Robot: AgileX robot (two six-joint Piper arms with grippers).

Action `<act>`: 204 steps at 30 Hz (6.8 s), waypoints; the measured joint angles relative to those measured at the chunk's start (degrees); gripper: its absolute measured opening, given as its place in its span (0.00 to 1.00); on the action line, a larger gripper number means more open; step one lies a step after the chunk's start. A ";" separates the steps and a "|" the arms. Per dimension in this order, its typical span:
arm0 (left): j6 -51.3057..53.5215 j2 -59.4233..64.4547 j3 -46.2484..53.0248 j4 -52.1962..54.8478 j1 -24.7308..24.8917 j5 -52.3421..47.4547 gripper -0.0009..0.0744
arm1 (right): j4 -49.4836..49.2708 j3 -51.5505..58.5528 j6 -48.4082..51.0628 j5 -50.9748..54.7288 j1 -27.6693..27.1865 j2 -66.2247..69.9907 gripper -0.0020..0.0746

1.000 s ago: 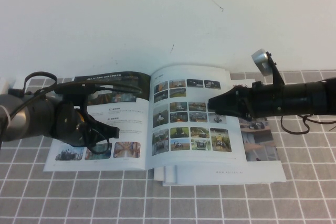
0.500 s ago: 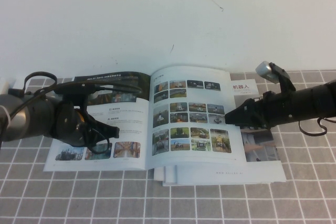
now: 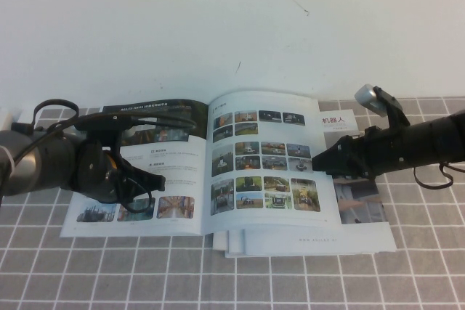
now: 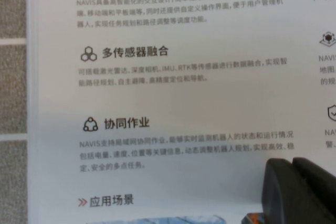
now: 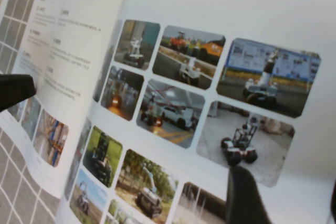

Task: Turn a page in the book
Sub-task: Open the closed book

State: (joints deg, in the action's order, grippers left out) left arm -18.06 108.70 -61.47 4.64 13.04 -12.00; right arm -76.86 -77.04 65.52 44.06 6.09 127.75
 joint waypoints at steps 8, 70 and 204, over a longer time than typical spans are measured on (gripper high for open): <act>-0.21 0.00 0.00 0.00 0.00 0.00 0.01 | 1.98 -0.09 -6.67 -0.11 0.00 -0.20 0.49; 0.45 0.05 0.00 -1.30 0.19 0.00 0.01 | -14.49 -3.45 0.54 14.13 1.23 -0.23 0.49; 3.44 -27.75 -0.14 9.32 19.61 -15.57 0.01 | 27.13 -42.11 -14.22 24.56 10.07 7.35 0.02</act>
State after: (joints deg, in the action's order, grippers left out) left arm -14.63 80.95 -61.61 13.96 32.65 -27.57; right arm -49.73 -119.15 51.30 68.62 16.15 135.10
